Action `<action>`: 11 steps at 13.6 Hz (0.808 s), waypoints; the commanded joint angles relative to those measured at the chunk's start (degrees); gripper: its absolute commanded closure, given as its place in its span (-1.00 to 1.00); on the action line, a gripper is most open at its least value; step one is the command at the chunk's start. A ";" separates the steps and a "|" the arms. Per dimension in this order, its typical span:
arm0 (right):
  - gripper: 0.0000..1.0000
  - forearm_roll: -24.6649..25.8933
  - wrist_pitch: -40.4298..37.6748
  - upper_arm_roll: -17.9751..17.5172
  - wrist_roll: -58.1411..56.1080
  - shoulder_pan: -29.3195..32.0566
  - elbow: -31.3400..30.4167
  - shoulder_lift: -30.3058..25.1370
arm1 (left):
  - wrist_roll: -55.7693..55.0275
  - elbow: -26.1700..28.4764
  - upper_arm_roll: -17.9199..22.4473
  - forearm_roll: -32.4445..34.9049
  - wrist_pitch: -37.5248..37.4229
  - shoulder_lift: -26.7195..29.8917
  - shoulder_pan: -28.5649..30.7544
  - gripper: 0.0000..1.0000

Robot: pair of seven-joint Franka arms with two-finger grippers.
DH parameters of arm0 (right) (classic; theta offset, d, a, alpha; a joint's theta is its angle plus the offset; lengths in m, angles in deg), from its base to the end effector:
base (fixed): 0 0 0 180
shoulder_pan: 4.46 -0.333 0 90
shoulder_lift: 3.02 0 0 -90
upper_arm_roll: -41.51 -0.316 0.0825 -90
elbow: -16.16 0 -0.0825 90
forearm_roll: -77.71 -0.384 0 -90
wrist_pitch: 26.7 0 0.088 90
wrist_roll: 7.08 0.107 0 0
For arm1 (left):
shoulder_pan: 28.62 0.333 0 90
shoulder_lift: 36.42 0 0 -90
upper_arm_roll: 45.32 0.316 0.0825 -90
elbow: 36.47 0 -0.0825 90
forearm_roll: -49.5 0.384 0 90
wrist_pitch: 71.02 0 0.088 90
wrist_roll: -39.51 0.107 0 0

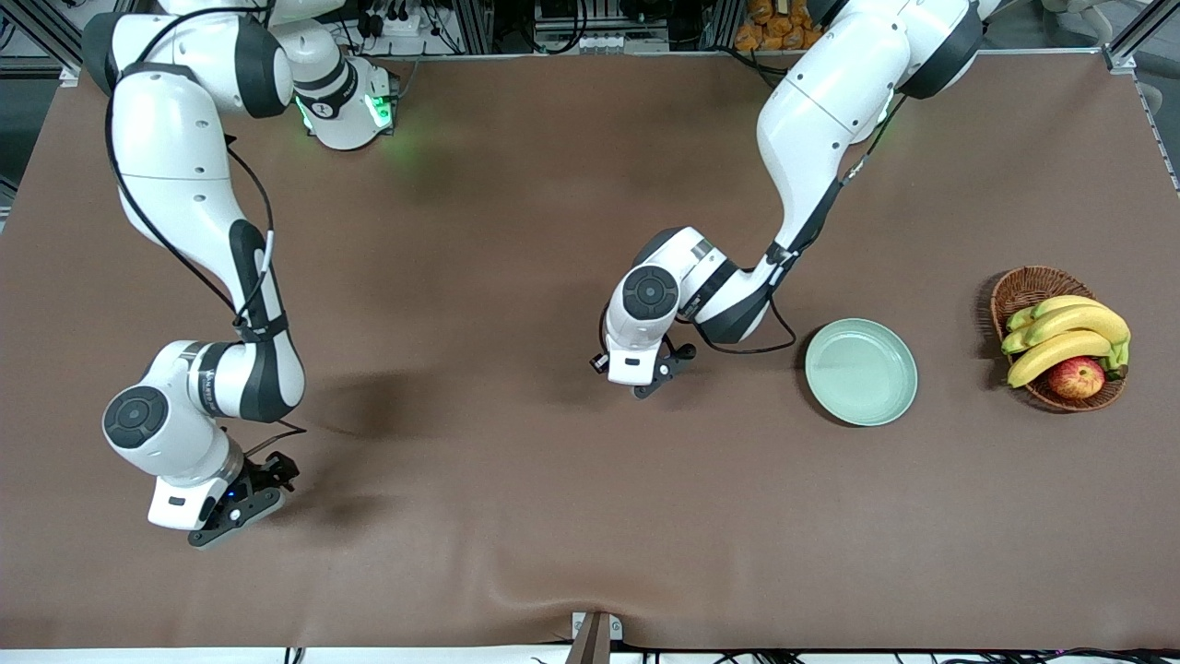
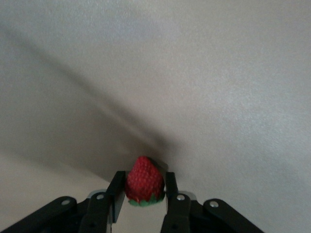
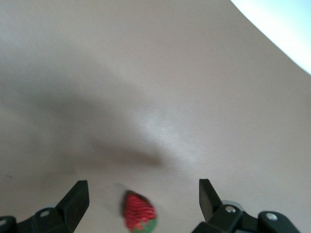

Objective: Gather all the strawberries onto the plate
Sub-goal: 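Grasp the strawberry with the left gripper while the right gripper withdraws, then drop the strawberry into the plate with the left gripper while the right gripper grasps another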

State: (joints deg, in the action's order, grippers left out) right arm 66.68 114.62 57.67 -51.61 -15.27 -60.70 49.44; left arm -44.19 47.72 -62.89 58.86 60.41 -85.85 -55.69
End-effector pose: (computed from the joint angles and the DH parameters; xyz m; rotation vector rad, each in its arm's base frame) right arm 0.7614 -0.0171 0.2122 2.7899 0.9883 0.2872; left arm 0.5390 -0.4732 0.1808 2.9126 1.0225 -0.1495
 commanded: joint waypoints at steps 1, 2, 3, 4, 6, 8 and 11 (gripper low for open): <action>-1.00 -0.12 0.90 -0.87 -8.88 2.02 0.57 0.54 | -0.41 -1.22 0.35 2.50 -0.03 -0.06 0.44 1.00; -1.00 -0.13 0.72 -1.04 -10.13 2.55 0.30 0.54 | -0.41 -1.13 0.35 2.67 -0.64 0.91 1.22 1.00; -1.00 -0.13 0.72 -1.04 -10.75 2.64 0.13 0.54 | 0.63 -0.52 0.26 2.76 -1.86 2.48 3.06 1.00; -1.00 -0.13 0.63 -1.13 -11.28 2.73 0.04 0.97 | 3.17 0.18 -0.09 2.76 -2.92 3.98 4.99 1.00; -1.00 -0.21 0.63 -1.13 -12.86 2.81 0.04 1.41 | 8.79 2.55 -0.18 2.76 -5.11 7.40 8.16 1.00; -1.00 -0.21 0.63 -1.22 -12.86 2.73 -0.22 1.59 | 14.85 6.84 -0.18 2.76 -6.96 11.88 12.28 1.00; -1.00 -0.21 0.63 -1.22 -12.86 2.73 -0.31 1.94 | 29.60 16.42 -0.44 2.42 -7.59 19.71 21.15 1.00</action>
State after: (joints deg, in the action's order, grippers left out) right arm 66.67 113.96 57.38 -61.57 -13.47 -60.98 51.09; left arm -21.55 54.70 -62.41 60.31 52.48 -73.56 -39.92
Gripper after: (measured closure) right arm 0.000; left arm 0.670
